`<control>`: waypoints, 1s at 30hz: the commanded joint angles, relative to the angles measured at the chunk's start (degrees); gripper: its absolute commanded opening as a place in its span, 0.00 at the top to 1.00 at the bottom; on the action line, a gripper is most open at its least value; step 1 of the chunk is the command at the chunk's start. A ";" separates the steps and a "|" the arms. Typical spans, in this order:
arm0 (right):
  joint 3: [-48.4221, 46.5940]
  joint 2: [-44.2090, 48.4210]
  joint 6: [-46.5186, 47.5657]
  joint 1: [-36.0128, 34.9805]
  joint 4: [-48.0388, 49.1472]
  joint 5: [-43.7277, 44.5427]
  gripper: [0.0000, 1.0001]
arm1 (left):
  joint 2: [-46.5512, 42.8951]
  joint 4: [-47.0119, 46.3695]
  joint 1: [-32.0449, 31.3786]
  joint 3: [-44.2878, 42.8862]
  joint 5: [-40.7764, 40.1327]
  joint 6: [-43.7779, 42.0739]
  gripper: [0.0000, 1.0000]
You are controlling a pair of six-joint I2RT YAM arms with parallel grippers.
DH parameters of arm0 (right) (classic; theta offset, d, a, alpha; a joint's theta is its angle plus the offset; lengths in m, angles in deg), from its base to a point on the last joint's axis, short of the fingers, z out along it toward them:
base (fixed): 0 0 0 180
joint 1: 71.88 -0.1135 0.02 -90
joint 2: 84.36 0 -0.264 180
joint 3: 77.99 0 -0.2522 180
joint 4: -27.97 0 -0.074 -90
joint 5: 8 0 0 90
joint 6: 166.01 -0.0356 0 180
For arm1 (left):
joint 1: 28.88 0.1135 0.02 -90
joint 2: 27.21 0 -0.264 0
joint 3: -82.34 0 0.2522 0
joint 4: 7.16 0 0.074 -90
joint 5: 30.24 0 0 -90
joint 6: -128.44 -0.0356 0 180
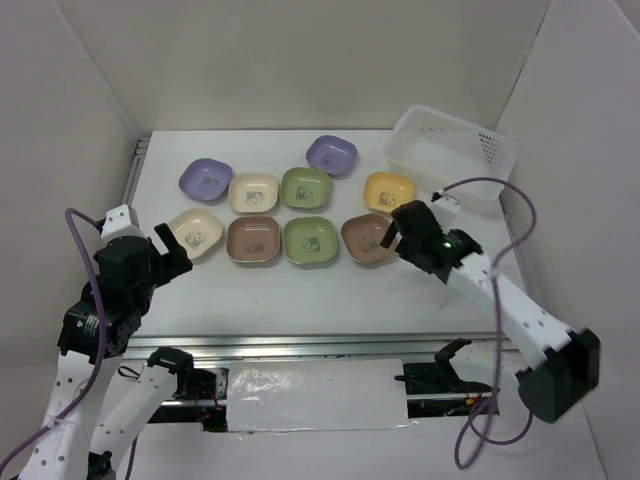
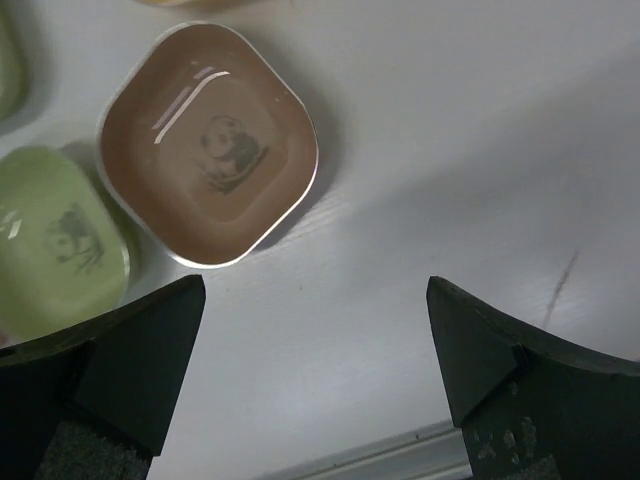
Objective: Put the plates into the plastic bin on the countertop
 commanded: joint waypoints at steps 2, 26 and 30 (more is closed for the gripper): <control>0.54 -14.95 -8.04 1.76 10.87 0.87 0.00 | 0.94 -3.72 2.02 0.23 2.31 -1.88 0.01; 5.81 -28.89 -11.82 6.25 23.90 -9.68 0.98 | 1.29 -4.77 3.35 0.85 4.68 -2.85 0.01; 4.49 -19.83 -10.51 4.93 19.68 -9.67 1.00 | 1.12 -4.51 3.35 0.76 4.60 -2.85 0.01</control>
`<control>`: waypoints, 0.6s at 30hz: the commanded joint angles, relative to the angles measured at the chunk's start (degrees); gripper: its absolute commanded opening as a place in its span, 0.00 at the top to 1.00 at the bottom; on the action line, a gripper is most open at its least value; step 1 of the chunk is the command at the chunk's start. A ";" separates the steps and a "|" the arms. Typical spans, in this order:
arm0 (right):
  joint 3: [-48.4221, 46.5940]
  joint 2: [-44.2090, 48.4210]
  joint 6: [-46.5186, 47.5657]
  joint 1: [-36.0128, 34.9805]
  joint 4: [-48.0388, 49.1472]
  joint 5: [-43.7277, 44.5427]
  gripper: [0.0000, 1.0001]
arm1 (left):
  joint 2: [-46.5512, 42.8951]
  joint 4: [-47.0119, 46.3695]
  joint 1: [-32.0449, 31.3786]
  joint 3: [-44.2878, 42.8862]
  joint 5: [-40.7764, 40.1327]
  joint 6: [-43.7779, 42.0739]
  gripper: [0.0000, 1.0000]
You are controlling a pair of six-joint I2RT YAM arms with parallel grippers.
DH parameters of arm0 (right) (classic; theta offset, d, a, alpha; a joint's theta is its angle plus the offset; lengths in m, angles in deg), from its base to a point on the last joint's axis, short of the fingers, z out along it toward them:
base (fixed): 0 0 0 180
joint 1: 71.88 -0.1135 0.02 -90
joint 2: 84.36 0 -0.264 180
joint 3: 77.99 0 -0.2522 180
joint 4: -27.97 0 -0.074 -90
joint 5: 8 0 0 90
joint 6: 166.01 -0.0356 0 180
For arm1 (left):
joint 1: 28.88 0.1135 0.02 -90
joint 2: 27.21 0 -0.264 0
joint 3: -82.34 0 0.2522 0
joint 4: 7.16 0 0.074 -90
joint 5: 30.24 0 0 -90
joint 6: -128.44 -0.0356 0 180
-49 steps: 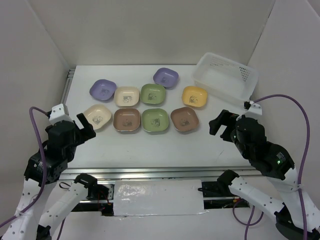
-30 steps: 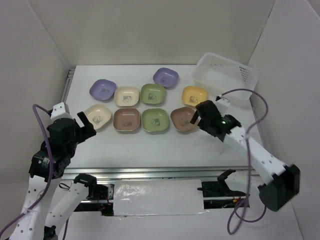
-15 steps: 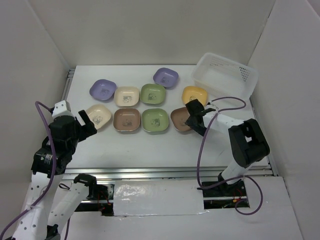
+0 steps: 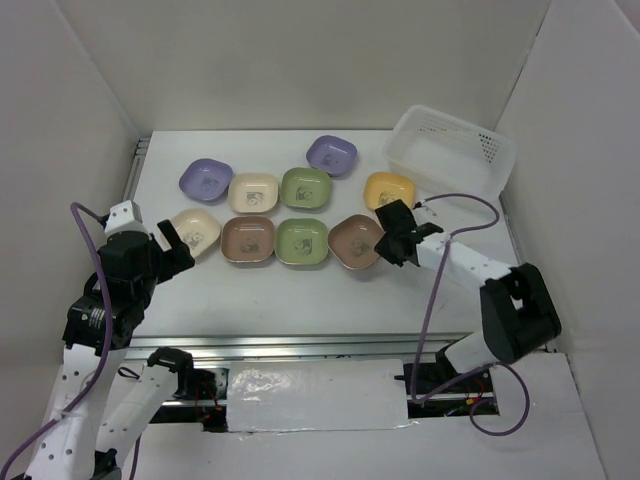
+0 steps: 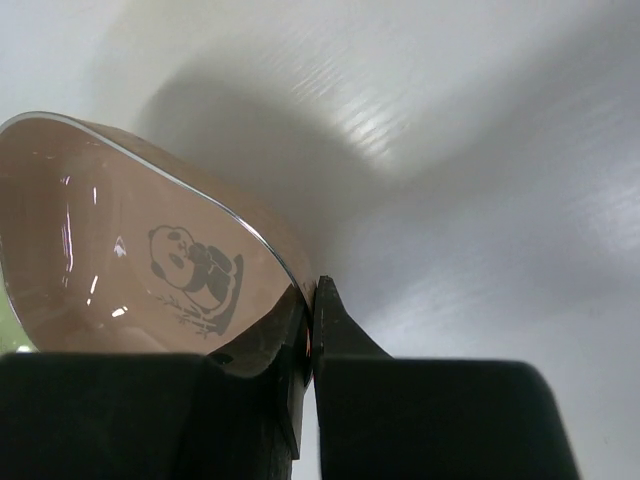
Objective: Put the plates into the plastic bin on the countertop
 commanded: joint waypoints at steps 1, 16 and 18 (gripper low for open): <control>-1.61 9.53 1.45 -0.43 -3.73 0.71 1.00 | -0.63 -2.04 0.37 0.19 0.40 -1.12 0.01; -61.16 -24.22 14.46 30.77 -22.95 -4.66 1.00 | -0.98 -2.04 0.29 0.28 0.40 -1.21 0.01; -71.02 -29.71 14.55 32.00 -25.44 -5.53 1.00 | -1.51 -2.12 0.20 0.37 0.49 -1.21 0.01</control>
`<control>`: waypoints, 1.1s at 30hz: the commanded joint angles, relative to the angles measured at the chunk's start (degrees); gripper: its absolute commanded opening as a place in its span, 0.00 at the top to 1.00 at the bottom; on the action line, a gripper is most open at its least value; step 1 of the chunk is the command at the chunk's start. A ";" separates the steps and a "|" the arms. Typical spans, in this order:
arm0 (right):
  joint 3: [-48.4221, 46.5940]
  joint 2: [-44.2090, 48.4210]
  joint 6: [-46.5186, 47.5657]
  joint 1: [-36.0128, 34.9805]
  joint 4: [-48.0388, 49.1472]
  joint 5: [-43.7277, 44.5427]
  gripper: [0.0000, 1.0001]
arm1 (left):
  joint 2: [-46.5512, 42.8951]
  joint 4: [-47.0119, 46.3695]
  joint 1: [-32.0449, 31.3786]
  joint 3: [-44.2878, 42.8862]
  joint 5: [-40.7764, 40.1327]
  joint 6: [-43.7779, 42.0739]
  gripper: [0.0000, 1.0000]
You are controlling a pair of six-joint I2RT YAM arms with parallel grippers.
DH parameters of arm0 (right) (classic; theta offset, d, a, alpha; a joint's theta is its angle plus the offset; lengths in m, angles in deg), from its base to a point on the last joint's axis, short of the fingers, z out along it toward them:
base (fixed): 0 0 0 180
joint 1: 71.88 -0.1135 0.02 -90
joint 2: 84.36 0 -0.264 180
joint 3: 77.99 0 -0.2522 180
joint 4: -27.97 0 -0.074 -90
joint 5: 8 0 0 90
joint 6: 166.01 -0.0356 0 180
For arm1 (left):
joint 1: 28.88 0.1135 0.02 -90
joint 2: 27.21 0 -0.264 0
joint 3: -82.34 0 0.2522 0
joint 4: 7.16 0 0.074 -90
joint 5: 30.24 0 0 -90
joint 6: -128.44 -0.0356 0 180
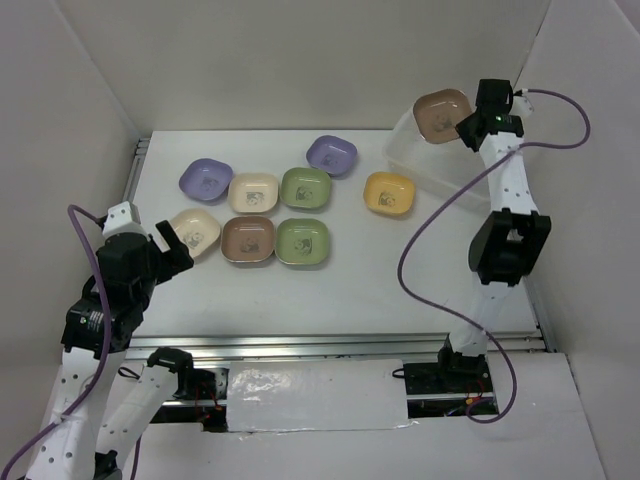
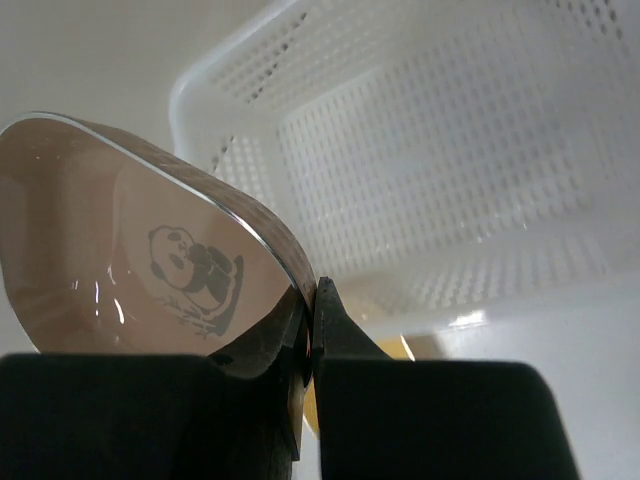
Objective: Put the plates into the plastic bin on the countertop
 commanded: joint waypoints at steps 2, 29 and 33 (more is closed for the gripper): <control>-14.61 -14.66 1.85 2.90 -11.42 -3.05 1.00 | -1.03 -2.21 0.00 0.30 0.27 -1.12 0.01; 28.49 15.97 5.91 -13.61 9.05 2.04 0.00 | 0.29 -2.48 -1.40 0.39 1.59 -1.82 0.01; 36.58 15.11 2.65 -14.32 14.40 0.46 0.01 | -0.85 -2.48 -1.93 0.39 1.32 -1.65 0.01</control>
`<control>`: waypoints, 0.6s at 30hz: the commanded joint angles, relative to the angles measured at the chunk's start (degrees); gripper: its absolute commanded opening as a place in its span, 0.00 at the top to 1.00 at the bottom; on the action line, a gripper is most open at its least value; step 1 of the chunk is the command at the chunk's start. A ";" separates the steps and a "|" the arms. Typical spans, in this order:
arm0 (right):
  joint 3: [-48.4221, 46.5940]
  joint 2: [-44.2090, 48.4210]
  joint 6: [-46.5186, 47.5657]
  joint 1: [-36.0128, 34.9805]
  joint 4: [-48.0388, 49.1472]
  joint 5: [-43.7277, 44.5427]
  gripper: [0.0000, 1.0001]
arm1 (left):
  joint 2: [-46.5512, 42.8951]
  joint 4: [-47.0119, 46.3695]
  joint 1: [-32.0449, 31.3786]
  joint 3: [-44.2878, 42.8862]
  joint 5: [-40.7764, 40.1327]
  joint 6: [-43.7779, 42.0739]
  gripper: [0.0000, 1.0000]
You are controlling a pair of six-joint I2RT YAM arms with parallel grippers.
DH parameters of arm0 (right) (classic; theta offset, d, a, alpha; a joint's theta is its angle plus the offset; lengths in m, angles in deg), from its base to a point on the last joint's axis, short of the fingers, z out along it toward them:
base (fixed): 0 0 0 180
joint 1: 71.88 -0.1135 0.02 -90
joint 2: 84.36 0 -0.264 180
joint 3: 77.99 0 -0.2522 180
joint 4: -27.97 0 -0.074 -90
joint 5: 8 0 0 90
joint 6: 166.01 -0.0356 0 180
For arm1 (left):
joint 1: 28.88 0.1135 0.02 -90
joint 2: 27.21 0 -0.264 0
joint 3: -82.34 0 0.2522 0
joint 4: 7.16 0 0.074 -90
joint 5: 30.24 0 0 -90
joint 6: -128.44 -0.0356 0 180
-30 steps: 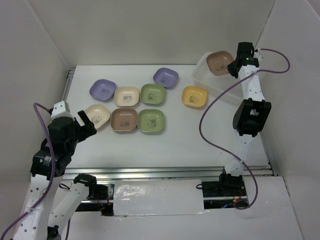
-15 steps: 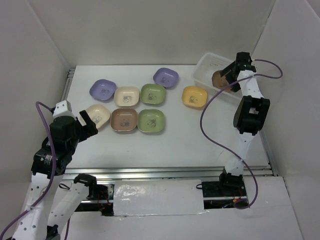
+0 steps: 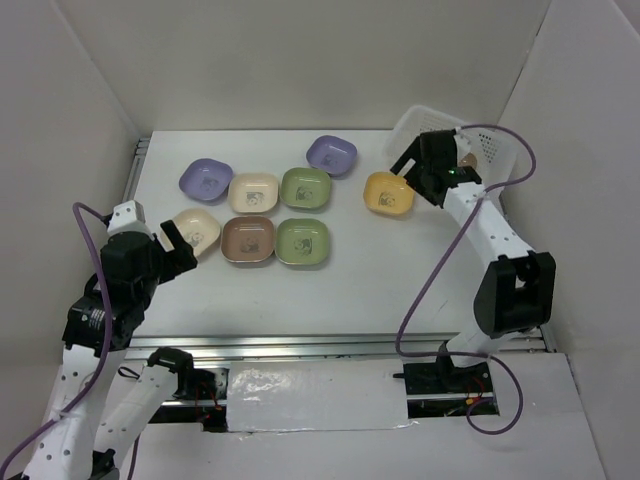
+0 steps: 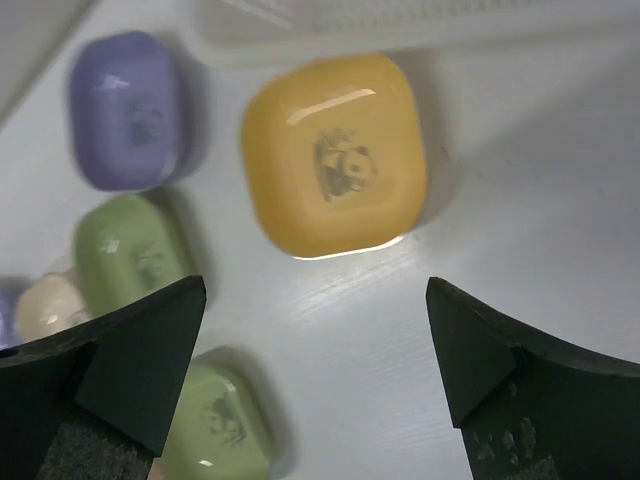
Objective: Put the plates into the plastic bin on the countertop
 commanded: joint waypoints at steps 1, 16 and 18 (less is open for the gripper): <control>5.95 -4.41 -3.15 1.09 4.82 1.97 0.01 | -1.66 -2.04 -0.53 0.43 -0.05 -1.43 0.01; -0.19 -20.34 -5.26 1.00 1.93 1.70 0.21 | -3.86 -2.04 -1.41 0.52 -0.58 -1.08 0.01; -0.45 -20.15 -5.09 1.26 1.84 0.49 0.21 | -4.21 -2.13 -1.59 0.70 -0.49 -1.25 0.01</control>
